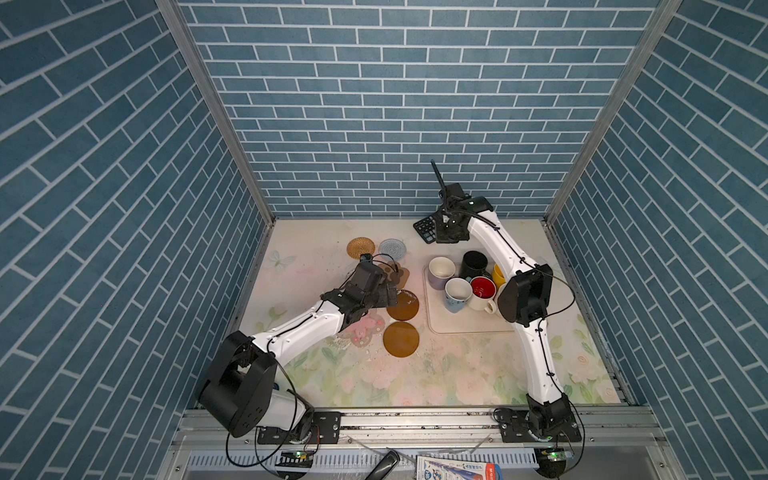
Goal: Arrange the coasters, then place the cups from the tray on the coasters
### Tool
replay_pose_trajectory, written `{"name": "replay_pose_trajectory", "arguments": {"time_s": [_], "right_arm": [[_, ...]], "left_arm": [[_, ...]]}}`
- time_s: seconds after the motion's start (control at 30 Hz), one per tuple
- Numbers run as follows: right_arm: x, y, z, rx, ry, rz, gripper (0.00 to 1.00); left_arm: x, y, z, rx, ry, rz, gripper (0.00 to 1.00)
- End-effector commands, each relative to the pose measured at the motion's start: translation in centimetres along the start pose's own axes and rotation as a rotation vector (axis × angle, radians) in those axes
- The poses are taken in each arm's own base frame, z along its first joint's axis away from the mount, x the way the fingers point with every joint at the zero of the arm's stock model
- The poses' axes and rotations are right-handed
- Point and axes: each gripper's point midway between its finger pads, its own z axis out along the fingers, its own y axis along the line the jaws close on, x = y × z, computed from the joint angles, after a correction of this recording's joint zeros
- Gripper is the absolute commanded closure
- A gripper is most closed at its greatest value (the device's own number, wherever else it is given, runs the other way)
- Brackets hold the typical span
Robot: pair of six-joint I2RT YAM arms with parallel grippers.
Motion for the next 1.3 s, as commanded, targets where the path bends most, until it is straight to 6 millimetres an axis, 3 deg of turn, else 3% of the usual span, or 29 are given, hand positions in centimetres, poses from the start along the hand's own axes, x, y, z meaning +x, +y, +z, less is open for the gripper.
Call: {"name": "replay_pose_trajectory", "arguments": {"time_s": [0.0,0.27,0.7,1.0,1.27], "right_arm": [[1.9,-1.4,-1.7,0.080,0.031,0.008,1.00],[4.5,-3.4,-3.2,0.076,0.036,0.039,1.00],[9.7,-3.6,-0.6,0.035,0.129,0.061,1.00],[10.4,-3.6,1.4,0.020,0.157,0.085,1.00],[9.5,-4.3,3.0,0.025,0.160,0.099,1.00]], "left_arm": [[0.1,0.4,0.0,-0.007,-0.005,0.004,0.02],[0.2,0.2,0.1,0.003,0.003,0.003,0.02],[0.3,0.1,0.2,0.008,0.006,-0.003,0.02],[0.3,0.2,0.2,0.006,0.006,-0.005,0.02],[0.5,0.3,0.4,0.001,0.013,0.000,0.02]]}}
